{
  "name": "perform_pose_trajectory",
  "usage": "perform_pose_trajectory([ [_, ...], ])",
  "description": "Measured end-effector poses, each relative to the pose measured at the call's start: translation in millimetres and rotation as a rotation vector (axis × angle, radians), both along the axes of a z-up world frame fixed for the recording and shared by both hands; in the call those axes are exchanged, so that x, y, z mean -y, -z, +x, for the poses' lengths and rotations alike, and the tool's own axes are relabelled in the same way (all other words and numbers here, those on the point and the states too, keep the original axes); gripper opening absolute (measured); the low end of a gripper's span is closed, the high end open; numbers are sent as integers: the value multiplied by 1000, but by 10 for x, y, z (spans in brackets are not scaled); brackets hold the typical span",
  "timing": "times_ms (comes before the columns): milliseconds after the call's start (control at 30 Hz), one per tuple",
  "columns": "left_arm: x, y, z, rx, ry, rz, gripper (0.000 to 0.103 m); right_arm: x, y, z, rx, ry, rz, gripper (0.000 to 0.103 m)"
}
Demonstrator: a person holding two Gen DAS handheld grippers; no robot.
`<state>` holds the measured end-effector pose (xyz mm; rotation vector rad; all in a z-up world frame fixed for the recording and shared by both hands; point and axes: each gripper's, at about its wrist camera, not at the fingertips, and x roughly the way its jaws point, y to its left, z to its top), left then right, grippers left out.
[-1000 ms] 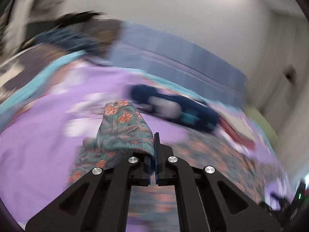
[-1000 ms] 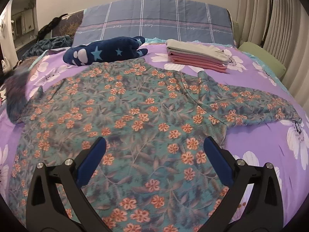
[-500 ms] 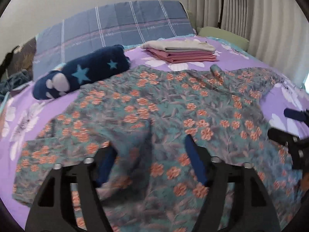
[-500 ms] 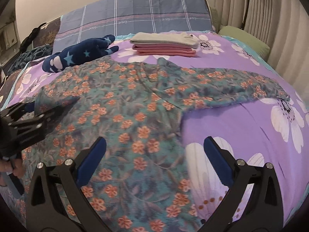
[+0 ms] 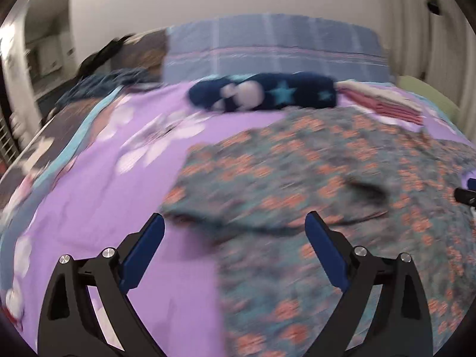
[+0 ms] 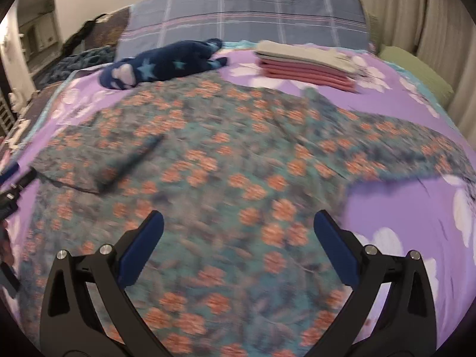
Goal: Fold small clothes
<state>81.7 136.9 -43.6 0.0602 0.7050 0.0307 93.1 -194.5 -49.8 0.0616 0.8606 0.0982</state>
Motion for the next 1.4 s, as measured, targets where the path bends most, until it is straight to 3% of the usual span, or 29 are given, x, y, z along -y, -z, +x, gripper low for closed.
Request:
perform_pose_trajectory([
  [167, -163, 137, 40, -49, -66, 12, 95, -532, -56, 132, 15, -138, 0, 101],
  [300, -148, 257, 164, -94, -93, 53, 95, -1113, 11, 369, 32, -213, -107, 101],
  [433, -188, 348, 294, -146, -126, 75, 95, -1388, 184, 654, 5, -203, -175, 101],
  [500, -202, 357, 305, -151, -133, 77, 95, -1266, 285, 765, -32, -126, -205, 94],
  [567, -223, 364, 287, -147, -133, 66, 95, -990, 318, 801, -66, -62, -125, 92],
  [633, -253, 385, 291, -150, -134, 48, 95, -543, 340, 775, -105, 26, 25, 90],
  [700, -264, 408, 302, -157, -140, 40, 97, -131, 356, 720, -128, 102, 153, 64],
  [767, -266, 416, 302, -160, -140, 33, 98, 81, 356, 684, -139, 106, 247, 51],
  [933, -275, 384, 306, -148, -124, 15, 98, 128, 346, 770, -172, 25, 365, 51],
  [1000, -274, 359, 306, -136, -123, 29, 98, 26, 365, 917, -185, -29, 410, 61],
  [1133, -294, 334, 367, -135, -138, 68, 98, -265, 407, 1174, -192, -99, 370, 67],
  [1167, -313, 332, 388, -137, -141, 66, 98, -309, 392, 1195, -186, -104, 346, 62],
  [1233, -350, 341, 443, -144, -152, 60, 98, -418, 358, 1293, -178, -125, 308, 20],
  [1267, -363, 344, 463, -147, -157, 59, 98, -447, 327, 1303, -196, -155, 313, 5],
  [1300, -370, 342, 474, -147, -159, 58, 98, -454, 238, 1307, -185, -189, 339, 4],
  [1400, -358, 323, 459, -131, -154, 66, 98, -343, -159, 1157, -17, -204, 285, 4],
])
